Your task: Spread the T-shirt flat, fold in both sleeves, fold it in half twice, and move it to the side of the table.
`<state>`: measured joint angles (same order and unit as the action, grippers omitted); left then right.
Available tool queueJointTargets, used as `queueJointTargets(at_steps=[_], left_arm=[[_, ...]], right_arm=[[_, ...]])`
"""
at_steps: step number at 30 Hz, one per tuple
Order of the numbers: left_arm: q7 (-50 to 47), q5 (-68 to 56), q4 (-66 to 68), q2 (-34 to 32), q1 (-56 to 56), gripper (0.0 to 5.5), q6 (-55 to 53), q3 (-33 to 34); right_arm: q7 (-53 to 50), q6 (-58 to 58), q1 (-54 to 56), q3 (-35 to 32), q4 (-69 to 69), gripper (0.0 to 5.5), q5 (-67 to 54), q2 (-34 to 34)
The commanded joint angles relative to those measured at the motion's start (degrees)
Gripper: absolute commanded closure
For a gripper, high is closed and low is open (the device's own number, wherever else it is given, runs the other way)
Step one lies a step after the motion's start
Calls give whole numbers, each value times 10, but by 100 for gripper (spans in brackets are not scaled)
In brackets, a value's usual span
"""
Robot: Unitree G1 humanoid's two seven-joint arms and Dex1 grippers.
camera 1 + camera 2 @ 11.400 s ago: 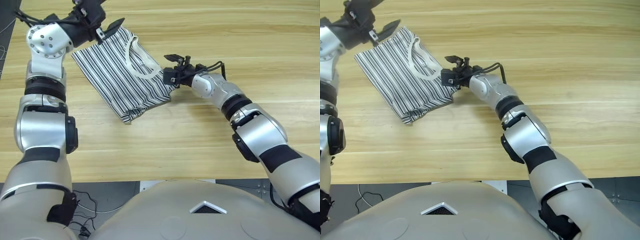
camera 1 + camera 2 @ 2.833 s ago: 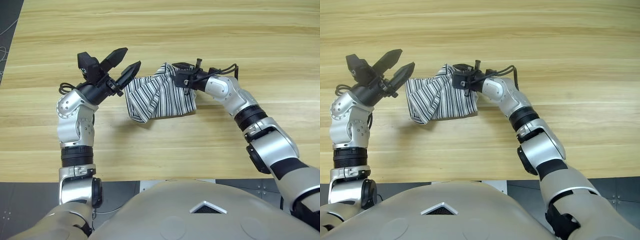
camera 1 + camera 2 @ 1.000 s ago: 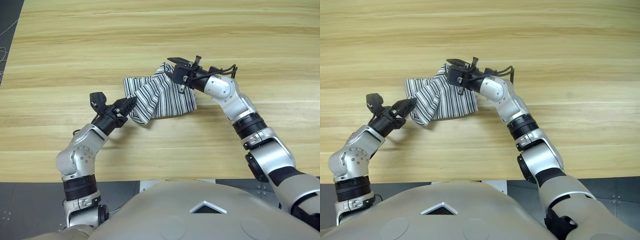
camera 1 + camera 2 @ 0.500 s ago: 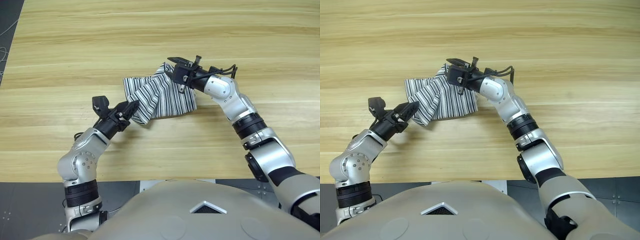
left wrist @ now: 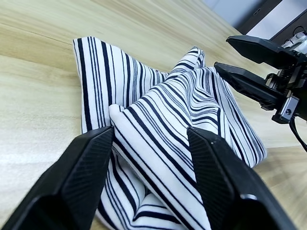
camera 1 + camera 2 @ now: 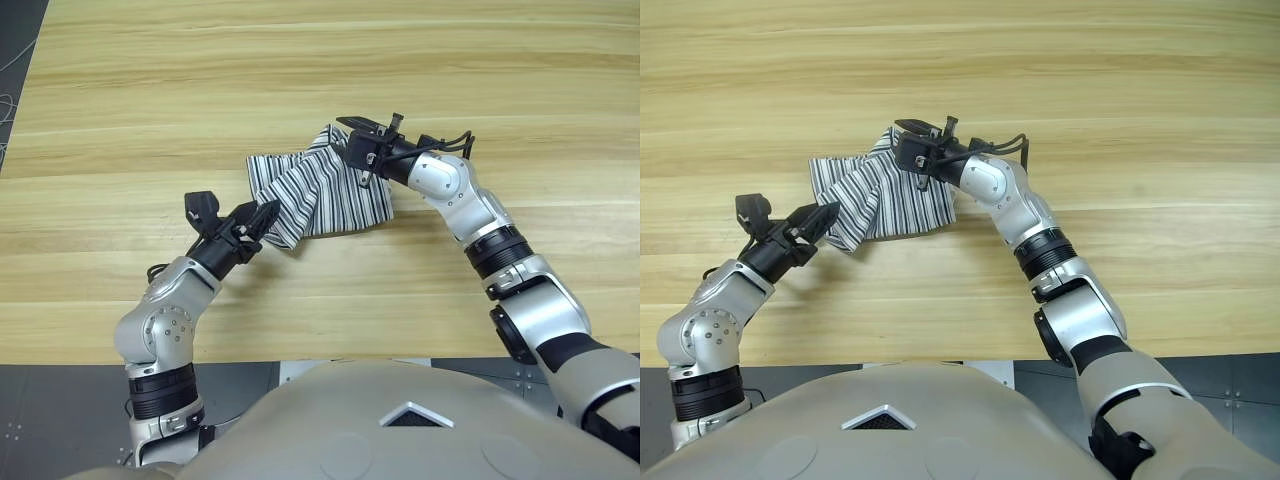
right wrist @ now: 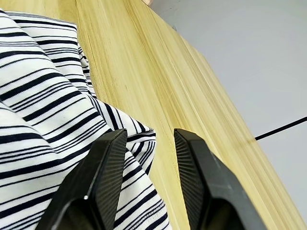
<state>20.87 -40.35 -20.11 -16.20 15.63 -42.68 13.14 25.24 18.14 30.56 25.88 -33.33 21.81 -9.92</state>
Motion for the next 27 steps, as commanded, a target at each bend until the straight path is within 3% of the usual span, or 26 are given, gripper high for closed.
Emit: queueJointTargets(at_steps=[1, 3, 10, 21, 27], left_arm=[[-6, 0, -7, 1, 1, 266, -8, -8], [-5, 2, -9, 2, 1, 266, -4, -11], [-1, 7, -11, 1, 3, 355, 6, -18], [-2, 15, 0, 1, -2, 532, 21, -16], [-3, 26, 3, -10, -30, 537, 35, -15]], right_arm=[[-2, 1, 10, 1, -5, 370, 4, 2], [-3, 1, 11, 1, -7, 370, 4, 2], [-6, 2, 12, 1, -12, 366, 5, 3], [-9, 4, 11, 1, -16, 366, 7, 6], [-10, 5, 10, 1, -17, 366, 7, 6]])
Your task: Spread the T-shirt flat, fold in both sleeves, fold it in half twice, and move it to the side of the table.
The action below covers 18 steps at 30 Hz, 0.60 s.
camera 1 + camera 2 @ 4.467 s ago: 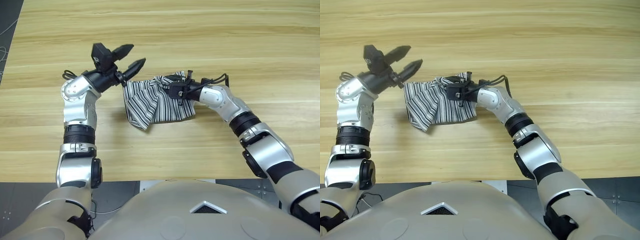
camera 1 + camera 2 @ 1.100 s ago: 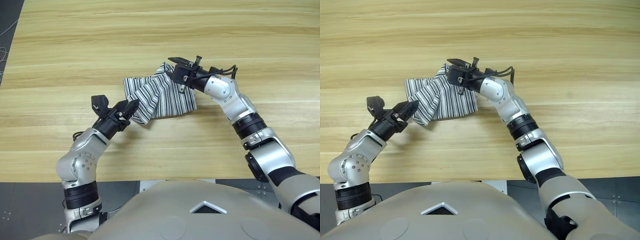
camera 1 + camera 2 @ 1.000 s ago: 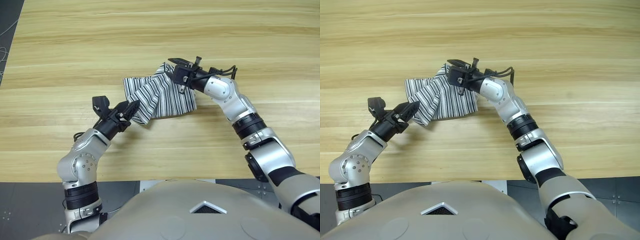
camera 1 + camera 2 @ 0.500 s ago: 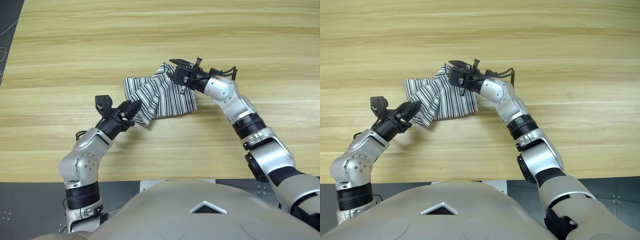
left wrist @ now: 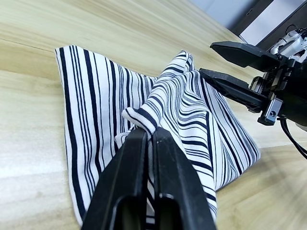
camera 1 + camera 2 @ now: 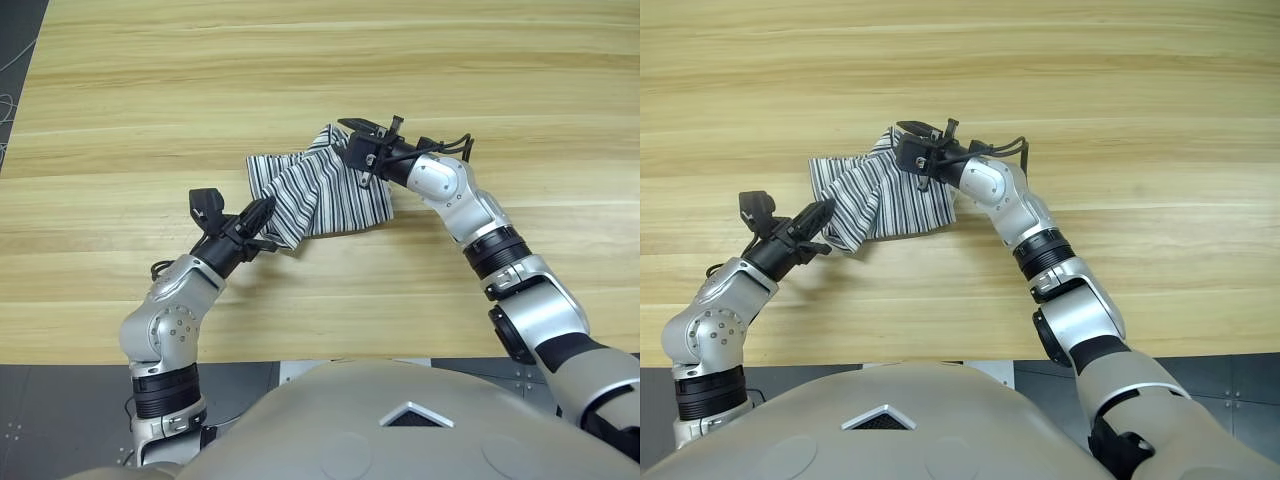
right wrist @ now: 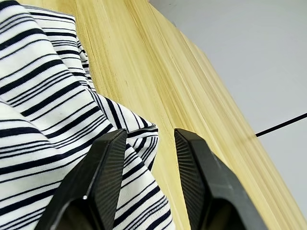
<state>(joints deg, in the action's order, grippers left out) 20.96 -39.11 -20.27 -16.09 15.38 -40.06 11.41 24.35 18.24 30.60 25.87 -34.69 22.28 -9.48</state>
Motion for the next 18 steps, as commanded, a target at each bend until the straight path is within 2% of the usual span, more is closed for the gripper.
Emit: queueJointTargets(at_steps=[1, 8, 18], left_arm=[[-3, 16, 5, -14, -36, 537, 11, 3], [18, 62, 78, -41, -126, 537, 36, -17], [43, 125, 171, -56, -165, 537, 67, -37]], right_arm=[[-2, 5, 10, 2, -5, 366, 2, 2], [0, 7, -7, 5, -2, 366, 0, 6], [8, 0, -45, 3, 36, 366, -7, -1]])
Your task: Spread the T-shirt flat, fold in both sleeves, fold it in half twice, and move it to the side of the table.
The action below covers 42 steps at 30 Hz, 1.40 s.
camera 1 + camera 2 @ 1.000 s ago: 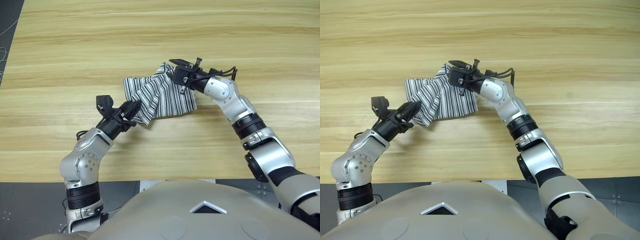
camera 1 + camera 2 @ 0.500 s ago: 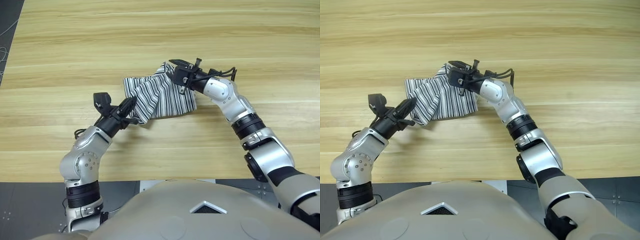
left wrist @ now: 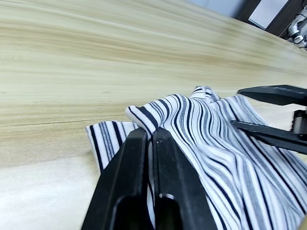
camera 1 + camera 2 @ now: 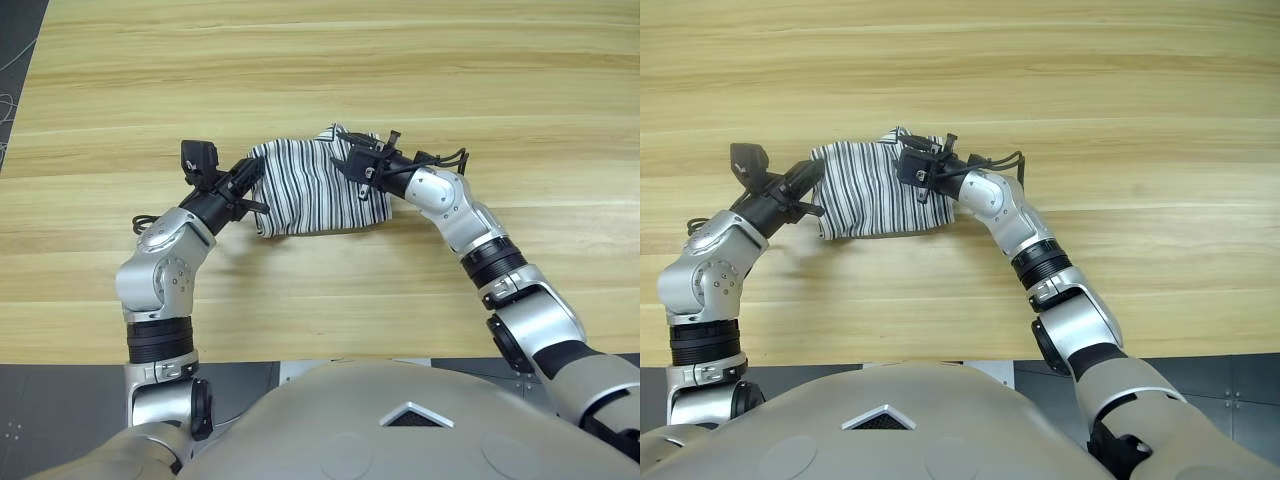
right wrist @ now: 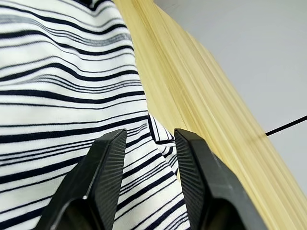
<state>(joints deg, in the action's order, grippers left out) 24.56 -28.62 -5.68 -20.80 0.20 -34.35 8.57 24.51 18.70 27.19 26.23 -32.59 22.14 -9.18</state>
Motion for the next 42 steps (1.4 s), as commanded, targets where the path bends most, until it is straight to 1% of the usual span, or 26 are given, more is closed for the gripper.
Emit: queueJointTargets(at_steps=[1, 7, 12, 17, 20, 23, 28, 32, 37, 42], left_arm=[[10, 25, 37, -9, -16, 537, 15, -9], [20, 46, 77, -11, -38, 537, 35, -6], [27, 52, 83, -10, -45, 537, 39, -7], [36, 55, 81, -11, -52, 537, 36, -10], [45, 59, 86, -19, -55, 537, 36, -11], [69, 72, 103, -36, -74, 537, 41, -27], [105, 98, 160, -60, -137, 537, 44, -52], [121, 135, 249, -60, -172, 537, 80, -74], [131, 169, 318, -59, -182, 537, 112, -95], [125, 187, 366, -66, -198, 537, 131, -90]], right_arm=[[7, -6, -13, -1, 18, 366, -6, -5], [17, -13, -46, -4, 18, 366, -17, -9], [71, -51, -96, -27, -11, 366, -94, 8], [61, -49, -89, -15, -101, 366, -78, 9], [55, -35, -80, -5, -124, 366, -69, 7], [67, -23, -75, 6, -131, 366, -63, -1], [76, -15, -75, 17, -130, 366, -64, -9], [81, -15, -76, 17, -114, 366, -68, -18], [83, -16, -77, 17, -102, 366, -68, -29], [77, -20, -79, 13, -92, 366, -69, -33]])
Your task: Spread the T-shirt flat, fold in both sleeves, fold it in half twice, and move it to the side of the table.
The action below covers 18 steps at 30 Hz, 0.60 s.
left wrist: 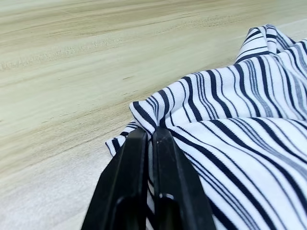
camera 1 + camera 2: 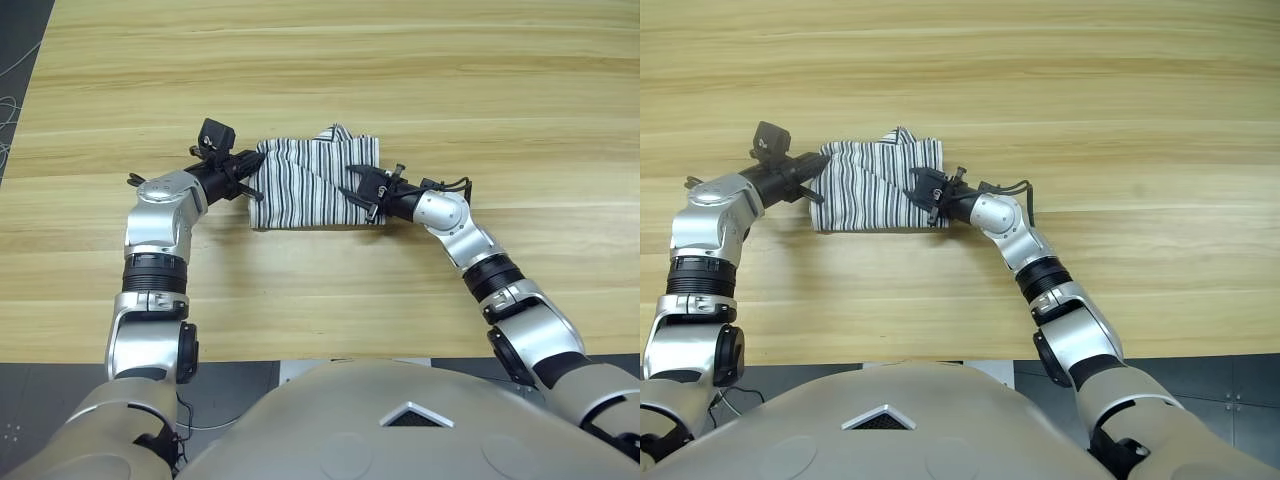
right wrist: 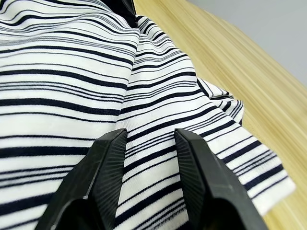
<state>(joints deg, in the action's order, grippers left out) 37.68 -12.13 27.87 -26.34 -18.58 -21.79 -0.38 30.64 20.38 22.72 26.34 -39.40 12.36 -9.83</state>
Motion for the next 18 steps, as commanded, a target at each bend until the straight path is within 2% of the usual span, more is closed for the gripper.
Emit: queueJointTargets(at_steps=[1, 2, 8, 12, 18], left_arm=[[-6, 23, 34, -12, -12, 537, 10, 1], [-4, 24, 33, -14, -12, 537, 13, 2], [13, 16, -14, -19, -4, 447, 8, 7], [2, 12, -4, -27, -15, 447, -4, 27], [-40, 22, 94, -41, -58, 447, 17, 66]], right_arm=[[16, -37, -34, 12, -22, 366, 28, -27], [16, -38, -34, 11, -21, 366, 28, -28], [13, -37, -32, 11, -26, 366, 30, -30], [10, -36, -31, 10, -30, 366, 30, -31], [9, -39, -26, 8, -38, 366, 30, -32]])
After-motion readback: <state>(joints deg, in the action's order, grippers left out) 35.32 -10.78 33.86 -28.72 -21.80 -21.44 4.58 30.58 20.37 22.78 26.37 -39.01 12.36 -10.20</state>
